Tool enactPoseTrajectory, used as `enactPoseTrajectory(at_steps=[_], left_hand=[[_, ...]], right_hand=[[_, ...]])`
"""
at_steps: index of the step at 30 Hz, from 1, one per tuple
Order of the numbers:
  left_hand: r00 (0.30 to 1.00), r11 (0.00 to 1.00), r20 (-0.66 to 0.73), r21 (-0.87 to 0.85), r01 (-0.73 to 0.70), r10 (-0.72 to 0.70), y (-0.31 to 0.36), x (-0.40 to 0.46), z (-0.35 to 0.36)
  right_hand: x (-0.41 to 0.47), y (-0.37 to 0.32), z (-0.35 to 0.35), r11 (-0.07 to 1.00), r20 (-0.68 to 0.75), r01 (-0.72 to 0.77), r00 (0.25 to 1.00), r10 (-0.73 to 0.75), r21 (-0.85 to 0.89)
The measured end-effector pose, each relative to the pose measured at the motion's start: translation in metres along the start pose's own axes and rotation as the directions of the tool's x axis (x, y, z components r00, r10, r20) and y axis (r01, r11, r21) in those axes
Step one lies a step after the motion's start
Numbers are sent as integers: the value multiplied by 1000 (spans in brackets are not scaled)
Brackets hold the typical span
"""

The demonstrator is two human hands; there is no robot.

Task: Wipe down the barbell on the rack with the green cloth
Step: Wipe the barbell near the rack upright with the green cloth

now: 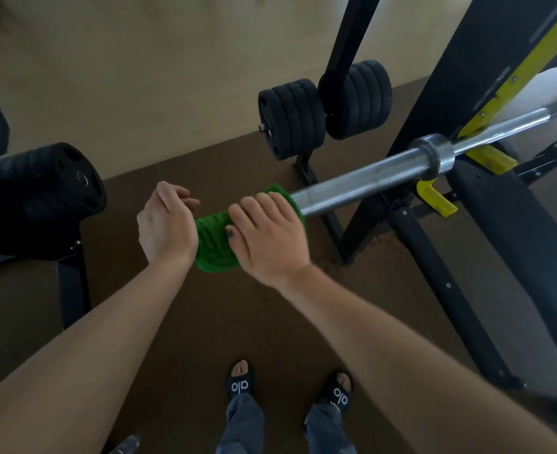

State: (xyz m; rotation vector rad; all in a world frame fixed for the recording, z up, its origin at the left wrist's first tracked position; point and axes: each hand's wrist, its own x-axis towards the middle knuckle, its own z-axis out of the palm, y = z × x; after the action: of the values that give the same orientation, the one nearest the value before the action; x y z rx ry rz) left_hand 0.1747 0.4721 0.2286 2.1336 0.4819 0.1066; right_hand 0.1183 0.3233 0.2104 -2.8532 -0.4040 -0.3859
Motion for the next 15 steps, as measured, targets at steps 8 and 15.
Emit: enactPoseTrajectory(at_steps=[8, 15], left_hand=[[992, 972, 5, 196, -127, 128, 0, -2, -1], [991, 972, -28, 201, -124, 132, -3, 1, 3]], right_hand=[[67, 92, -67, 985, 650, -57, 745, 149, -160], [117, 122, -54, 913, 961, -333, 61, 269, -235]])
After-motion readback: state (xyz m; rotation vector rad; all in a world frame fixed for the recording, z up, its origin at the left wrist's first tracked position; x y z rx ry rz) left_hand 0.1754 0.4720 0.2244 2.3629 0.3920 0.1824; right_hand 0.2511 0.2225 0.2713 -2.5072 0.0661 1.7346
